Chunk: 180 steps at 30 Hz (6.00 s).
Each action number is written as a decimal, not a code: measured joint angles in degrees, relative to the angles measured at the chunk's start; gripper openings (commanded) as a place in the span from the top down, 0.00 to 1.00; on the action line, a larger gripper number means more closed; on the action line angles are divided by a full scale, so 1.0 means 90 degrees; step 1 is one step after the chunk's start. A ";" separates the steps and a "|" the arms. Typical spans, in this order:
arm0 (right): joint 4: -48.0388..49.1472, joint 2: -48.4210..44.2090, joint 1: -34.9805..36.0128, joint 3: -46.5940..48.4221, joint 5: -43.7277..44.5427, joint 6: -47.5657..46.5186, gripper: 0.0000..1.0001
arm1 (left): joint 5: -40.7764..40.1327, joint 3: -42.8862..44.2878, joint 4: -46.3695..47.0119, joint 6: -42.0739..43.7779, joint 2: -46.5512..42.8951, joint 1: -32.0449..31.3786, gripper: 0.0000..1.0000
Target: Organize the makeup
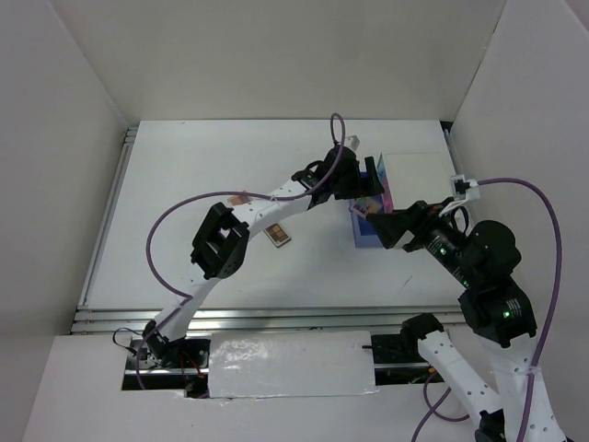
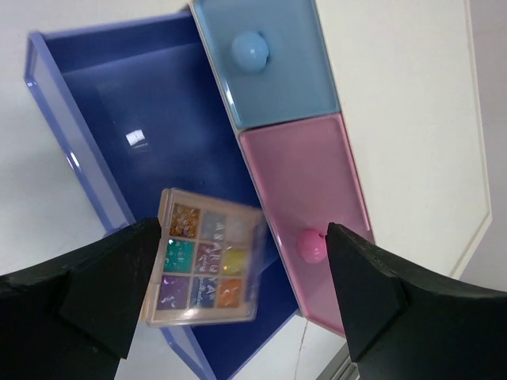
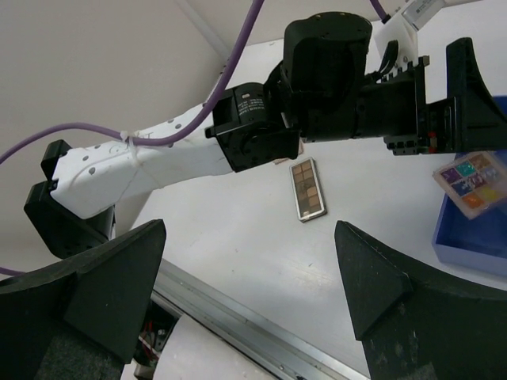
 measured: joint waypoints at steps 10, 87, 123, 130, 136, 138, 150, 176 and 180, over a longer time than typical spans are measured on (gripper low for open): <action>-0.0005 0.0109 0.0000 0.0002 0.0000 0.0000 0.05 | -0.0005 0.0036 0.0112 0.0007 0.0000 0.0090 0.00; -0.1124 0.7220 0.0641 0.3155 0.3767 -0.1506 0.64 | -0.2470 -0.7266 -0.3840 0.1683 -0.9670 0.3198 0.01; -0.1044 0.7473 0.0461 0.2261 0.4192 -0.1819 0.62 | -0.2072 -0.7414 -0.3684 0.1868 -0.9862 0.3201 0.01; -0.1047 0.7900 0.0471 0.2169 0.4240 -0.1785 0.53 | -0.2052 -0.7422 -0.3674 0.1870 -0.9865 0.3201 0.01; -0.1027 0.7939 0.0471 0.2166 0.4369 -0.1649 0.25 | -0.2006 -0.7422 -0.3640 0.1877 -0.9865 0.3201 0.01; -0.1054 0.7946 0.0471 0.2166 0.4408 -0.1625 0.15 | -0.1996 -0.7429 -0.3633 0.1882 -0.9865 0.3201 0.01; -0.1226 0.7939 0.0639 0.2443 0.4447 -0.1457 0.01 | -0.1916 -0.7439 -0.3594 0.1885 -0.9865 0.3201 0.01; -0.0636 1.2672 0.2805 0.8072 0.1039 -0.1336 0.00 | -0.2783 -0.7444 -0.3915 0.1523 -1.0115 0.3242 0.01; -0.0612 1.2684 0.2815 0.8126 0.1015 -0.1333 0.00 | -0.2747 -0.7444 -0.3893 0.1520 -1.0110 0.3242 0.01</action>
